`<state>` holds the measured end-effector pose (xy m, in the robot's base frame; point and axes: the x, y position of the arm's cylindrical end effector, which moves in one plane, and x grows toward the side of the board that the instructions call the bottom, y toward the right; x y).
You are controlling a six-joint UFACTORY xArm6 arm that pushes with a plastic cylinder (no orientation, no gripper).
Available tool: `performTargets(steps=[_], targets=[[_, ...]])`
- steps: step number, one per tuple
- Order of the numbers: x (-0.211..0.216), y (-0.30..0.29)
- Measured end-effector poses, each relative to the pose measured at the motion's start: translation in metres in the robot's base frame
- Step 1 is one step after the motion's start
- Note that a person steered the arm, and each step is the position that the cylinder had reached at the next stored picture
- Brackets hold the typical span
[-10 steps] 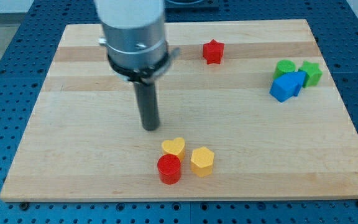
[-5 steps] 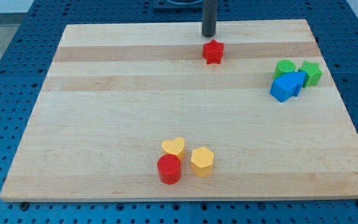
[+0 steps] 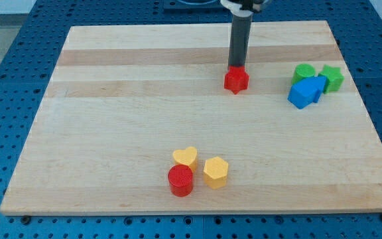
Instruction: Move the red star to the right of the yellow heart
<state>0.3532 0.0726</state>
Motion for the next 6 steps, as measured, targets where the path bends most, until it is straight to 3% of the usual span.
performTargets(steps=[3,6], targets=[[0.103,0.000],[0.163,-0.009]])
